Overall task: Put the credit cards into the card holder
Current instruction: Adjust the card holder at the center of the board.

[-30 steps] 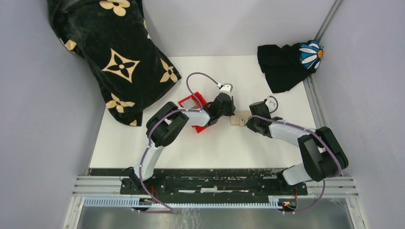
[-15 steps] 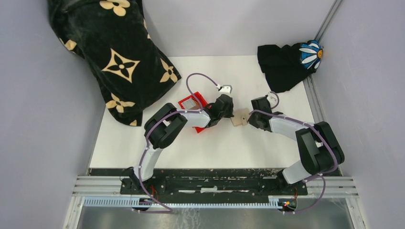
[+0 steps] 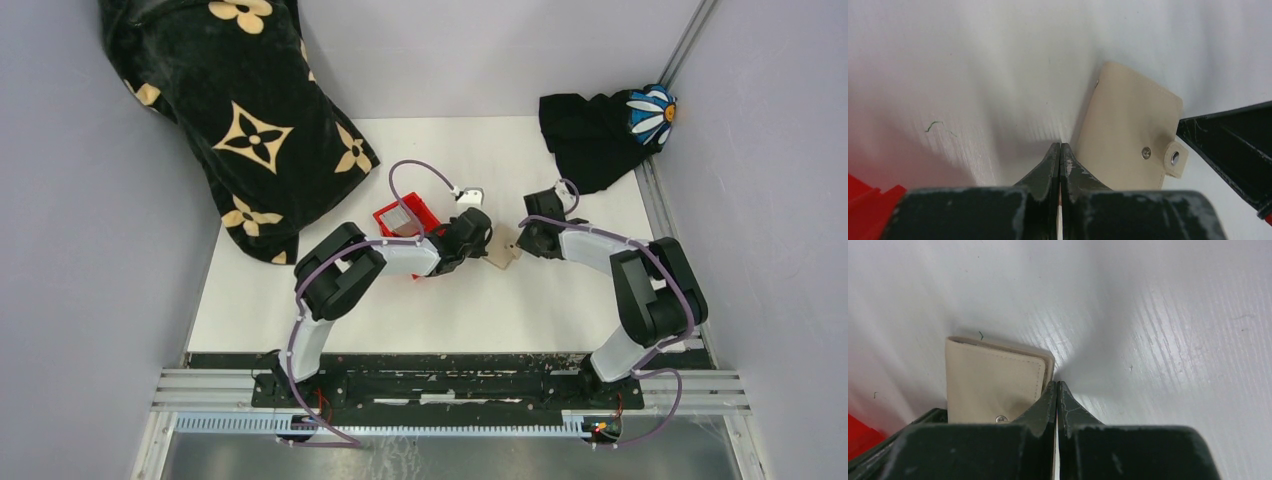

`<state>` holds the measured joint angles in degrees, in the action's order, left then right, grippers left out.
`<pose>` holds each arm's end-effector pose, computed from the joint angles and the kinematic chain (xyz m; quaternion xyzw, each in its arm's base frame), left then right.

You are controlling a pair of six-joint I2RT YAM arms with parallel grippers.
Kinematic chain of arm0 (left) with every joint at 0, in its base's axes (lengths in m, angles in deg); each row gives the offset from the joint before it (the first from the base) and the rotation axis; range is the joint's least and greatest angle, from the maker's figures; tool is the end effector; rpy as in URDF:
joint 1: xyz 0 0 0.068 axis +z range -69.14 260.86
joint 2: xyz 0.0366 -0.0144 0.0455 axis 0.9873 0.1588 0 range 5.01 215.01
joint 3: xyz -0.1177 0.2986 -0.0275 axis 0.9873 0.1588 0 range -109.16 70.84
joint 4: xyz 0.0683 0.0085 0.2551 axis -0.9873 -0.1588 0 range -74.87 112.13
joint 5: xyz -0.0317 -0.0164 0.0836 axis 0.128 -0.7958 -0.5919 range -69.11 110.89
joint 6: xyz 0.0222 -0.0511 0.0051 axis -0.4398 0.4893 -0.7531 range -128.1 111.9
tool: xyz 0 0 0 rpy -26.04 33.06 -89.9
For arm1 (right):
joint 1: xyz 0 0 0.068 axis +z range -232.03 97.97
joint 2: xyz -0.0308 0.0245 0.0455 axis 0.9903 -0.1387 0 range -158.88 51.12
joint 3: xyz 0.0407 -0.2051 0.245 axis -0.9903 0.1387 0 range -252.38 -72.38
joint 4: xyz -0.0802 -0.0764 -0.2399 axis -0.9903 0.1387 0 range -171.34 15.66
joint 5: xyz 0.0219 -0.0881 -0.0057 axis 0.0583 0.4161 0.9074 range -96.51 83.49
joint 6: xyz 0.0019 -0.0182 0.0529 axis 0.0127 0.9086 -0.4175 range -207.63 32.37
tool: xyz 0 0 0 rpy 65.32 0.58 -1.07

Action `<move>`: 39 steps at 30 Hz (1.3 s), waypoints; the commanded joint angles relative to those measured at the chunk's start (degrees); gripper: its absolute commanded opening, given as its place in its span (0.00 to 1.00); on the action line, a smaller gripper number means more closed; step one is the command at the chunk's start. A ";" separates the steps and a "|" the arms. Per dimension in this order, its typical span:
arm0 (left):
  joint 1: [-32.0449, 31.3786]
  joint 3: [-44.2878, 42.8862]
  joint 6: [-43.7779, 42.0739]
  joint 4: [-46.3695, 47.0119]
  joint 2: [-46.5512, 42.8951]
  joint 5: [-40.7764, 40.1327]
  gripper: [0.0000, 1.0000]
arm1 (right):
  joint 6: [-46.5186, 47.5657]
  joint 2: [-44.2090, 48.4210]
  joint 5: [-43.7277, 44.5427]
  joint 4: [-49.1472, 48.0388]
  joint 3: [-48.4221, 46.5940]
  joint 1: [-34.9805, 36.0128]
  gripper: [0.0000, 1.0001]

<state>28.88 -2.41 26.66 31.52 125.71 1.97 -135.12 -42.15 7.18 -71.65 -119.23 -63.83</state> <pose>0.3052 -0.3701 0.1739 0.0617 0.8876 -0.1892 0.4154 0.3017 0.0896 0.1969 0.2737 0.9101 0.0611 0.3049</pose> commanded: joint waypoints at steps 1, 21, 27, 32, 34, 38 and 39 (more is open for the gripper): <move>-1.29 2.58 3.47 -7.58 -1.85 -2.37 0.03 | 1.85 -2.03 -1.32 1.17 -3.49 -0.24 0.01; -4.51 5.40 4.70 -9.54 -7.55 -5.44 0.03 | 4.08 -9.30 -7.23 3.40 -14.04 1.28 0.01; -4.80 5.40 4.96 -10.66 -8.42 -7.46 0.04 | 5.15 -8.82 -4.48 4.70 -14.88 1.42 0.03; -4.85 2.59 4.33 -14.23 -10.04 -12.84 0.13 | 8.94 -7.15 1.14 6.90 -18.15 1.27 0.07; -4.79 1.14 3.36 -15.39 -11.25 -15.86 0.18 | 10.97 -5.81 3.06 7.47 -19.71 1.28 0.10; -4.85 -1.32 1.40 -16.34 -14.10 -19.90 0.26 | 14.43 -3.75 5.34 9.14 -23.54 1.32 0.16; -4.86 -1.50 1.04 -16.27 -14.94 -20.45 0.28 | 15.22 -3.09 5.81 9.38 -24.15 1.36 0.19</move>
<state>24.22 0.16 29.68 15.67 116.90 -11.47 -124.78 -50.09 8.30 -62.80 -138.33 -62.54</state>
